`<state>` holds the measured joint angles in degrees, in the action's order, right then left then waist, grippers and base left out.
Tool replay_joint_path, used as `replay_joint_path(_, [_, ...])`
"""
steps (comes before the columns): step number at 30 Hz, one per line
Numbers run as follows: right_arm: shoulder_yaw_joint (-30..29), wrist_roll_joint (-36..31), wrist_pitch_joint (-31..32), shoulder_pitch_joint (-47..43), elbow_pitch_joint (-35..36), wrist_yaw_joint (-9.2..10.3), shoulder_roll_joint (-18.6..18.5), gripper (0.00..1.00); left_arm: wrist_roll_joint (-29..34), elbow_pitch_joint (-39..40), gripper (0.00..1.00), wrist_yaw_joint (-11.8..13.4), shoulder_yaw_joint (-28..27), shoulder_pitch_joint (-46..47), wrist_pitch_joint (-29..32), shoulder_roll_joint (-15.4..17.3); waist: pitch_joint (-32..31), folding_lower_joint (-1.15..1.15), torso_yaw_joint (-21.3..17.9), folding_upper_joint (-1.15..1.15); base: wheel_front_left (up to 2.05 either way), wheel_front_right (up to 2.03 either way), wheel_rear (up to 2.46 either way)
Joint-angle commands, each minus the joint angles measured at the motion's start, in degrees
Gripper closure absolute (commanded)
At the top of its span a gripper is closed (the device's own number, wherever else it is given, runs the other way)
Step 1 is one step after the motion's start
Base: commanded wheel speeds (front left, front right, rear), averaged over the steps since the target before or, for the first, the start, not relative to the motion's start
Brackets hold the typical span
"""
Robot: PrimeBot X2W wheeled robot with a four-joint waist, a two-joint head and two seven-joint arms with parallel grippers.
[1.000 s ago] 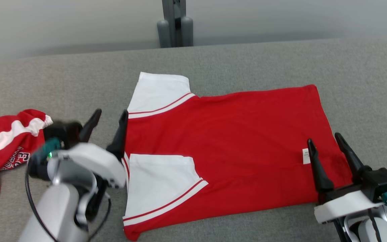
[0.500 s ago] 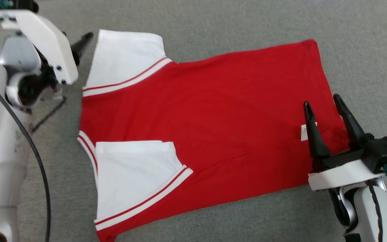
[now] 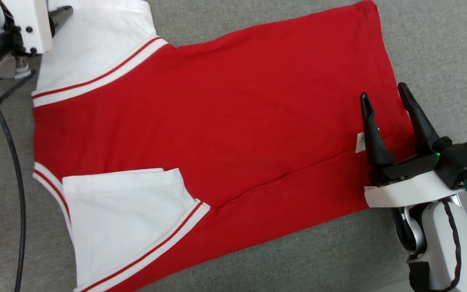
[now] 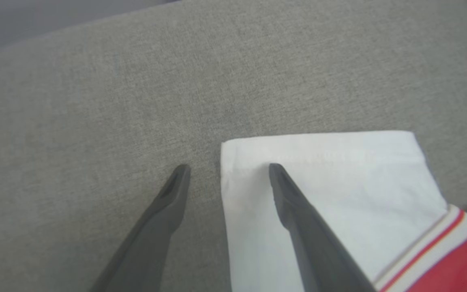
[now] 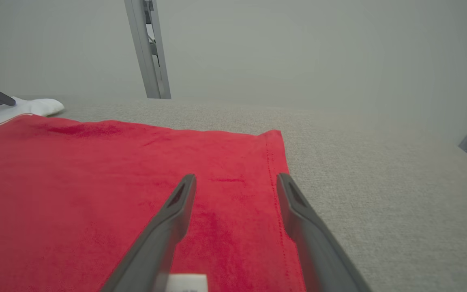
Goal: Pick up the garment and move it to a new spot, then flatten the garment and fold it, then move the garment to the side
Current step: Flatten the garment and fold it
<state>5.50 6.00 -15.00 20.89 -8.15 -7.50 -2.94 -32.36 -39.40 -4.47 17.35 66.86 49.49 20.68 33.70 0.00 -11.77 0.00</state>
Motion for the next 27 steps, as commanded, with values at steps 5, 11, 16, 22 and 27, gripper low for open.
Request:
replay_joint_path(5, [0.49, 0.87, -0.30, 1.51, 0.32, 0.02, -0.07, 0.00, 1.51, -2.15, 0.00, -0.14, 1.19, 3.44, 0.71, 1.14, 2.35, 0.00, -1.80, 0.00, 0.00, 0.00, 0.00])
replay_joint_path(11, [0.30, 1.40, -0.30, 2.01, 0.41, 0.02, -0.06, 0.00, 2.23, -4.10, 1.00, -0.65, 2.93, 4.06, 1.42, 1.35, 2.73, 0.00, -2.09, 0.00, 0.00, 0.00, 0.00])
replay_joint_path(16, [-0.11, 1.30, -0.29, 3.53, -1.33, 0.02, -0.06, 0.00, 1.14, -4.56, 1.00, -1.44, 3.29, 3.54, 2.06, 1.21, 1.48, 0.00, -1.74, 0.00, 0.00, 0.00, 0.00])
replay_joint_path(22, [0.19, 0.38, -0.18, 7.86, -4.77, 0.02, -1.76, 0.00, -0.17, -3.45, 1.00, -2.01, 3.27, 3.82, 1.29, 0.97, -0.38, 0.00, -0.99, 0.00, 0.00, 0.00, 0.00])
replay_joint_path(27, [-0.02, 0.07, 0.04, 10.78, -7.92, 0.02, -2.15, 0.00, -1.21, -1.54, 1.00, -2.42, 3.31, 4.55, -1.47, 0.66, -1.78, 0.00, 0.11, 0.00, 0.00, 0.00, 0.00])
